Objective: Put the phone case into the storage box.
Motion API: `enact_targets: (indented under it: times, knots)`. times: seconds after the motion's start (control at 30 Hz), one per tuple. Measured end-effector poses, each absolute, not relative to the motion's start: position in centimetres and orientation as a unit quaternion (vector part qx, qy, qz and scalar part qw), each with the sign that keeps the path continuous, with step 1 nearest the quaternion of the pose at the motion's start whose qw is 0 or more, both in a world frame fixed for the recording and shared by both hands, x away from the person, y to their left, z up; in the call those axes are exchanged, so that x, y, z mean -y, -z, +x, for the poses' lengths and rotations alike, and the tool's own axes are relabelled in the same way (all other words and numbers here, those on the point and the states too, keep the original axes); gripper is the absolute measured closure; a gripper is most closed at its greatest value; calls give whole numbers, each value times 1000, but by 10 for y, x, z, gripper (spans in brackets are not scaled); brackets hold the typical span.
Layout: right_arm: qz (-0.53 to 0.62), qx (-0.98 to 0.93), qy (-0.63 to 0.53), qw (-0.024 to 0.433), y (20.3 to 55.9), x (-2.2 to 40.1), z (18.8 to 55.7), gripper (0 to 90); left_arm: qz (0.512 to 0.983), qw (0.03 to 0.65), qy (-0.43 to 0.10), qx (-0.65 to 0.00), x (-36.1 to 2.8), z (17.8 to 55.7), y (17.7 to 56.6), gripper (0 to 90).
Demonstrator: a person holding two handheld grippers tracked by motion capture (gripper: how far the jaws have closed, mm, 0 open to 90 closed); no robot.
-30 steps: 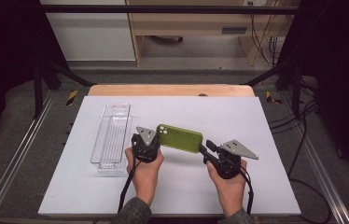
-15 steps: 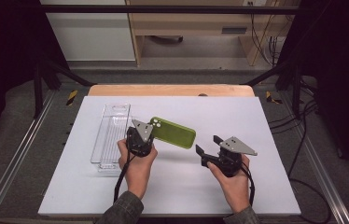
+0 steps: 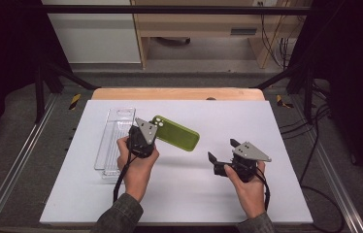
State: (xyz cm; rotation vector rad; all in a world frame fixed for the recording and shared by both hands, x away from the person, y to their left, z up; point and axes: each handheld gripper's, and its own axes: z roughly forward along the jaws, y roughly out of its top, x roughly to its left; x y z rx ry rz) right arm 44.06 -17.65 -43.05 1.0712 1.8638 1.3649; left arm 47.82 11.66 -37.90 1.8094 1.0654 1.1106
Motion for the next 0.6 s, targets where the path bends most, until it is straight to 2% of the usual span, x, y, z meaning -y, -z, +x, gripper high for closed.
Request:
enact_targets:
  times: [0.13, 0.33, 0.6]
  knots:
    - [396, -696, -508, 318, 429, 177, 441, 119, 710, 375, -447, -394, -124, 482, 374, 880]
    - [394, -703, -504, 311, 438, 184, 443, 121, 715, 363, -471, -369, -141, 493, 363, 880]
    - [389, -704, -498, 324, 449, 190, 441, 77, 711, 353, -498, -349, -161, 496, 349, 880]
